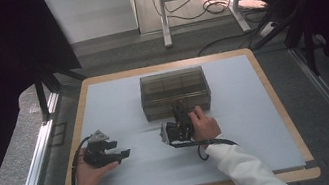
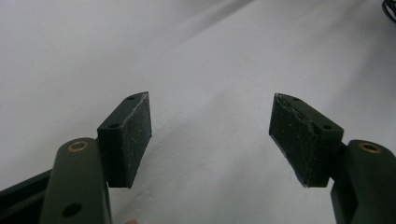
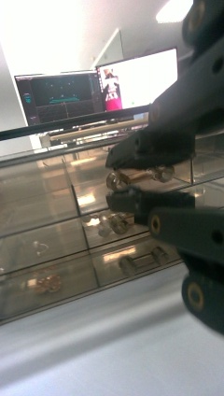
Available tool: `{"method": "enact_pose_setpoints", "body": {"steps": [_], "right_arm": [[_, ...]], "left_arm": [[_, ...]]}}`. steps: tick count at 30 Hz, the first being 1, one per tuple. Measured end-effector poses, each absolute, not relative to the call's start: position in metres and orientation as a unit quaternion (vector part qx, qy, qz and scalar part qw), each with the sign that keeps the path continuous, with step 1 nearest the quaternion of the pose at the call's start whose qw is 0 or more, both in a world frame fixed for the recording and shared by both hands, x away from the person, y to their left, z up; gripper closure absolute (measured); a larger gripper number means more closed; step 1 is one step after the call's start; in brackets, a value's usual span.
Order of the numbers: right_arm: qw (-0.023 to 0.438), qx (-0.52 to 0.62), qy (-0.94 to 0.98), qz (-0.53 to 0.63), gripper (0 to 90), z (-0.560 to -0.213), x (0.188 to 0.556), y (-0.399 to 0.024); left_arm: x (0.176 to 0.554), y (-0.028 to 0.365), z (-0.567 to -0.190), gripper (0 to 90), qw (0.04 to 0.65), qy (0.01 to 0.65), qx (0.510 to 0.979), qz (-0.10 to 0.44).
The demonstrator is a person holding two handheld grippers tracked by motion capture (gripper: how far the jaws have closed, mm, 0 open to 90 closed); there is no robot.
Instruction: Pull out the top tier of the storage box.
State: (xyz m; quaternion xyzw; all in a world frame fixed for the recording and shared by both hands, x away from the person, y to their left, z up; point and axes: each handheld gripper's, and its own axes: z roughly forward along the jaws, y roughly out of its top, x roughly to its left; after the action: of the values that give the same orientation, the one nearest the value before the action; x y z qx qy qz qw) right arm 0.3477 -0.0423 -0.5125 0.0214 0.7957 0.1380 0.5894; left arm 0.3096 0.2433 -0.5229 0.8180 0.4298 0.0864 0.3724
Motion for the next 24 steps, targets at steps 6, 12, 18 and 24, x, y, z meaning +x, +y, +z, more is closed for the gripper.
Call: {"method": "enact_pose_setpoints", "body": {"steps": [6, 12, 18, 24], "right_arm": [[0.567, 0.047, 0.802, 0.183, 62.4, -0.499, 0.344, -0.050], [0.518, 0.097, 0.816, 0.237, 56.0, -0.487, 0.343, -0.066], [0.458, 0.152, 0.826, 0.291, 51.1, -0.474, 0.341, -0.088], [0.393, 0.207, 0.830, 0.337, 48.0, -0.466, 0.340, -0.114]], "left_arm": [[0.309, 0.243, -0.522, 30.3, 0.374, 0.430, 0.817, 0.087], [0.309, 0.243, -0.522, 30.3, 0.375, 0.430, 0.817, 0.088], [0.309, 0.241, -0.521, 30.3, 0.378, 0.429, 0.815, 0.090], [0.309, 0.238, -0.520, 30.3, 0.385, 0.425, 0.814, 0.095]]}}
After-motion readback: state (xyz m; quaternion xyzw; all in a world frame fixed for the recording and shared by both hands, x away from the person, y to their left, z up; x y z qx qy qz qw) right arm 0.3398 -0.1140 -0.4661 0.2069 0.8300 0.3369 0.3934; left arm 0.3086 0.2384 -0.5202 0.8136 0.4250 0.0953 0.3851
